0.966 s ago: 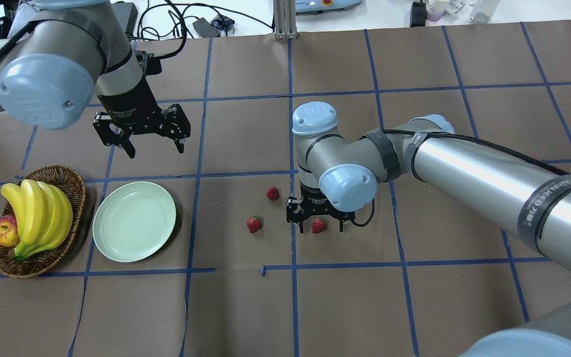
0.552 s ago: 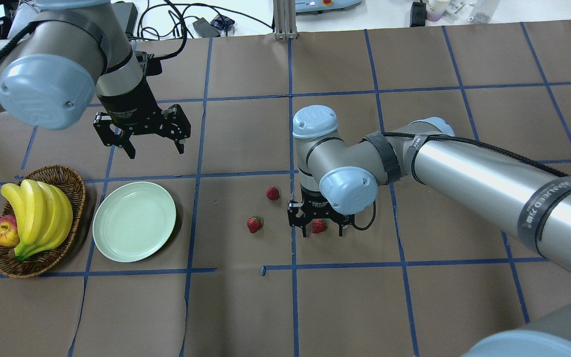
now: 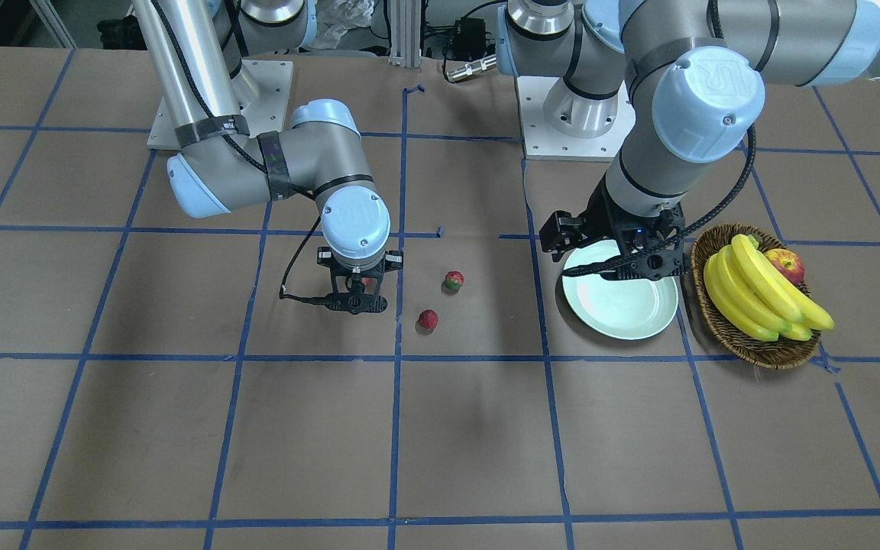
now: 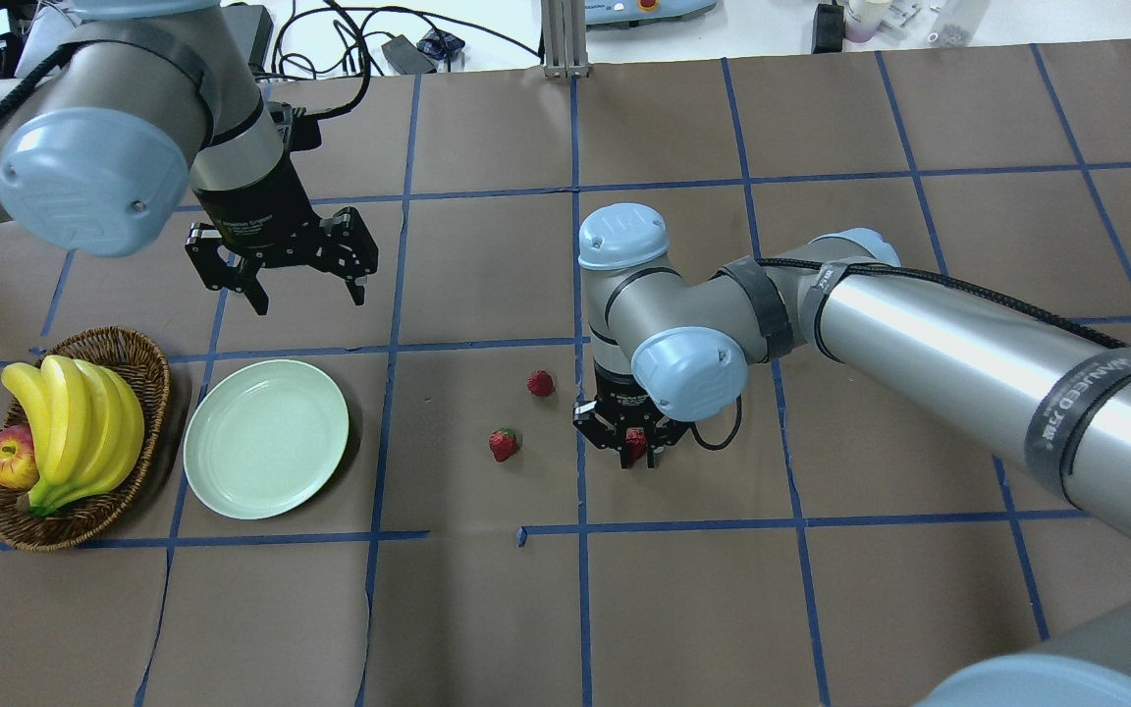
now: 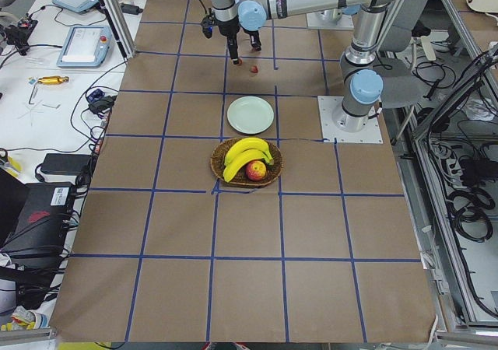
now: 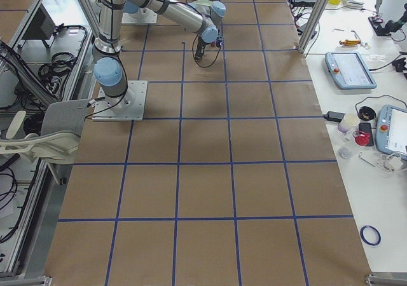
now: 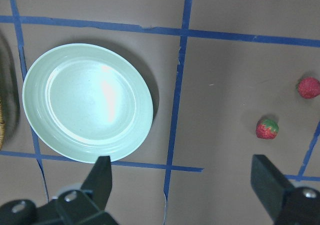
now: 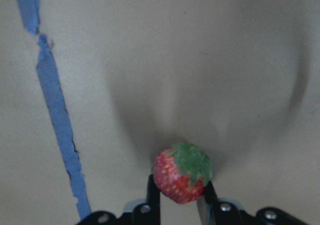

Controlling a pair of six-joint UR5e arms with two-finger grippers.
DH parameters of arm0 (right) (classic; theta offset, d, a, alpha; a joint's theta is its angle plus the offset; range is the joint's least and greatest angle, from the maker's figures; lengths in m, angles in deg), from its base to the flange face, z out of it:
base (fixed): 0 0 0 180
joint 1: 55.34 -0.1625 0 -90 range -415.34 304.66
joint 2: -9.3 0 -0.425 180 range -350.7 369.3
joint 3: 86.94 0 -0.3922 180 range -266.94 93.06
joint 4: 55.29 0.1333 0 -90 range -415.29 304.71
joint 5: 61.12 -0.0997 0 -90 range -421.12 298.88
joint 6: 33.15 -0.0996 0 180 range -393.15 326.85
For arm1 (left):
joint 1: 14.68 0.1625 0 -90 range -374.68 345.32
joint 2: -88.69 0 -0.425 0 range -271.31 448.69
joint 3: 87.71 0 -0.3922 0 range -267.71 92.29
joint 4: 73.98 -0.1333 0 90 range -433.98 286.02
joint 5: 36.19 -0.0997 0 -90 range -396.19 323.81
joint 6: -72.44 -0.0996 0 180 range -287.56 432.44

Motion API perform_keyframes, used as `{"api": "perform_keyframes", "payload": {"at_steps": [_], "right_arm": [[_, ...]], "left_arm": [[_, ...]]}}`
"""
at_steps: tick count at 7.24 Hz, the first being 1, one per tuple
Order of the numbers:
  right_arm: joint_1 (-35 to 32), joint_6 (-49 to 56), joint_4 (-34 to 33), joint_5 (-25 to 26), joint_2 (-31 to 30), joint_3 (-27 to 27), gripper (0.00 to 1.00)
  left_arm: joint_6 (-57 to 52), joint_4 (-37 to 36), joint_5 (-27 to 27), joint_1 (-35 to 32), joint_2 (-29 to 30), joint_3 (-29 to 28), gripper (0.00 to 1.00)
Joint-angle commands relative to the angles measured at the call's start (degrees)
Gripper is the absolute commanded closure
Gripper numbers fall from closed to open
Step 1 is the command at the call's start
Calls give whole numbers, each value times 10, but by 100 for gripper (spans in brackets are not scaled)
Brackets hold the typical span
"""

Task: Collect all strawberries into plate
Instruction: 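Move the right gripper to the green-topped strawberry and grasp it, then carry the green-topped strawberry beside the others and release it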

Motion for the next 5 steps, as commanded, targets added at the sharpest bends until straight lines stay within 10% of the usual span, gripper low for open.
{"api": "perform_keyframes", "payload": {"at_steps": [1, 5], "right_arm": [[0, 4, 1, 5, -4, 7, 100], [0, 6, 46, 0, -10, 110, 100]], "left_arm": [[0, 0, -1, 0, 0, 0, 0], [-1, 0, -4, 0, -3, -1, 0]]}}
